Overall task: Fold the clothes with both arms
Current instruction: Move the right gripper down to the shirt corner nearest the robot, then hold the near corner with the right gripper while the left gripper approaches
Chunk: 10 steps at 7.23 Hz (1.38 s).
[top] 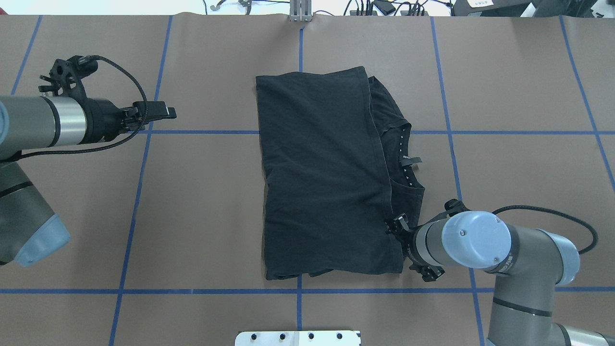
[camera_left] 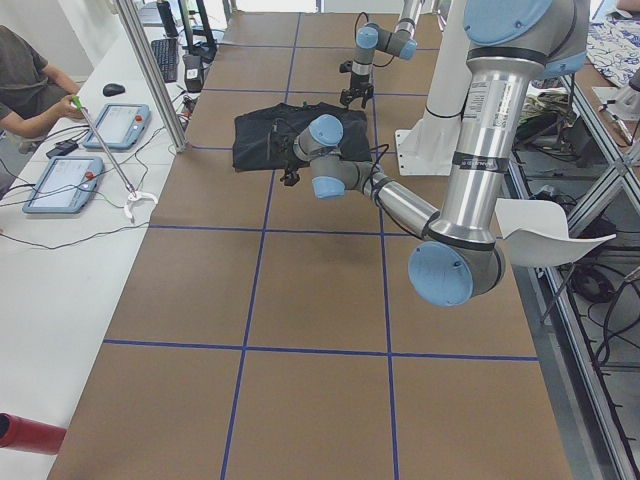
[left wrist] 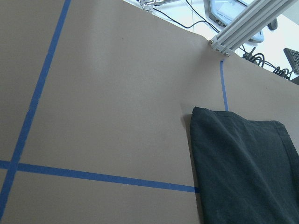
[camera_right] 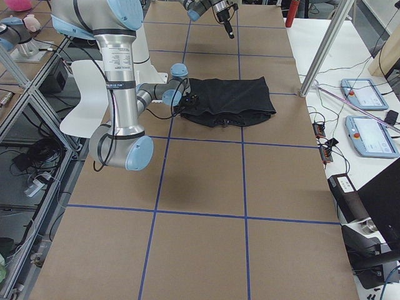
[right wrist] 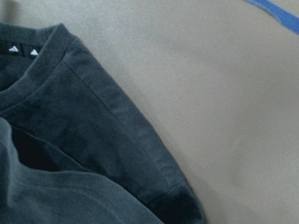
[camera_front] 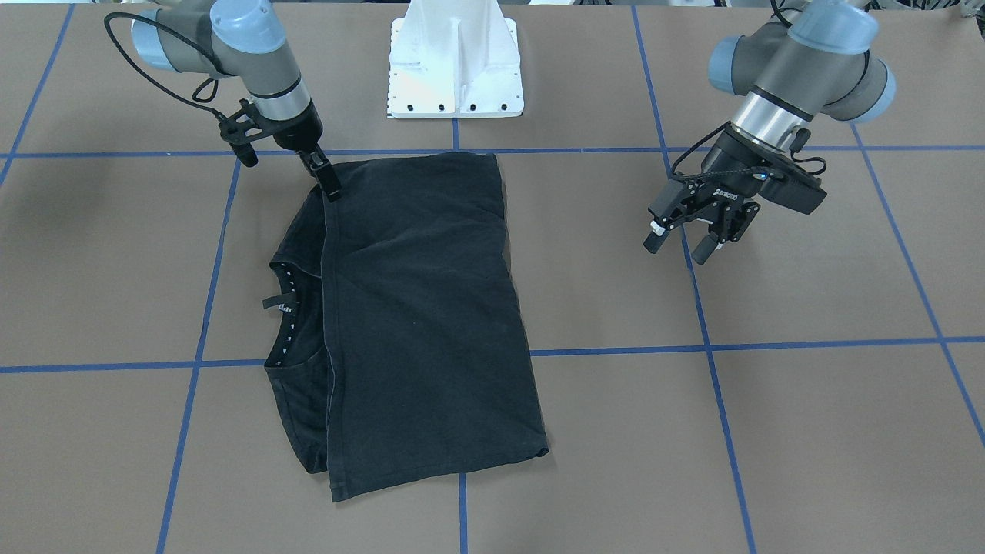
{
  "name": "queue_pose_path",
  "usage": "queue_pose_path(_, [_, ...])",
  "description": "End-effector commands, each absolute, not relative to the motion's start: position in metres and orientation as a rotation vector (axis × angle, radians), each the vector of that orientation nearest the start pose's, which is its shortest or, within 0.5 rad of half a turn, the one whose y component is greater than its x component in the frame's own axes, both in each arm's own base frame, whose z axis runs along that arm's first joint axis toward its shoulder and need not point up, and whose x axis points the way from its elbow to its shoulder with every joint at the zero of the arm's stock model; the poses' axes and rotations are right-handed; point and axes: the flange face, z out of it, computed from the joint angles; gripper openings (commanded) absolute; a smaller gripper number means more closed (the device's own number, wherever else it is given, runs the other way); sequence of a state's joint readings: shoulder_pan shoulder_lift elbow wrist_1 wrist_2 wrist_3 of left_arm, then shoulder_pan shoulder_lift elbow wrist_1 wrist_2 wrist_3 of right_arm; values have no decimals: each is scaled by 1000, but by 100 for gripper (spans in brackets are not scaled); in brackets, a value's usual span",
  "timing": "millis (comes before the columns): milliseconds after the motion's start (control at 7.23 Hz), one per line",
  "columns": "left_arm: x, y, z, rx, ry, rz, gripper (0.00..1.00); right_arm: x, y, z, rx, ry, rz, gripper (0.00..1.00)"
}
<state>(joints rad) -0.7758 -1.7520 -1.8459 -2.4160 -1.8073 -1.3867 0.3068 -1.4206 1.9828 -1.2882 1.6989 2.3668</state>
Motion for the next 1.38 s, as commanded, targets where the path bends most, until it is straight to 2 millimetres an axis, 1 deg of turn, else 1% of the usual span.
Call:
queue_pose_path(0, [315,-462,337,420,1249,-351,100,-480,-269,371,-328,-812,969,93])
queue_pose_path(277, [314,-462,336,426,1250,-354,100,-480,-269,372,-327,-809,969,87])
queue_pose_path(415, [310,-458,332,430,1257,-352,100,-481,-269,373,-326,-806,969,78])
queue_pose_path(553, [308,-457,329,433,1262,-351,100,-482,-269,376,-325,-801,970,73])
queue_pose_path(692, [308,-456,328,434,1263,-350,100,-483,-269,377,-323,-798,969,71])
queue_pose_path(830, [305,-454,327,435,1265,-350,100,-484,-270,378,-324,-796,967,62])
queue_pose_path(968, [300,-448,329,435,1265,-350,100,-484,-270,378,-323,-797,969,41])
queue_pose_path(1107, [295,-444,331,433,1262,-351,100,-484,-270,377,-325,-798,968,18])
queue_pose_path(1245, [295,-443,330,434,1263,-350,100,-481,-269,373,-329,-806,958,0])
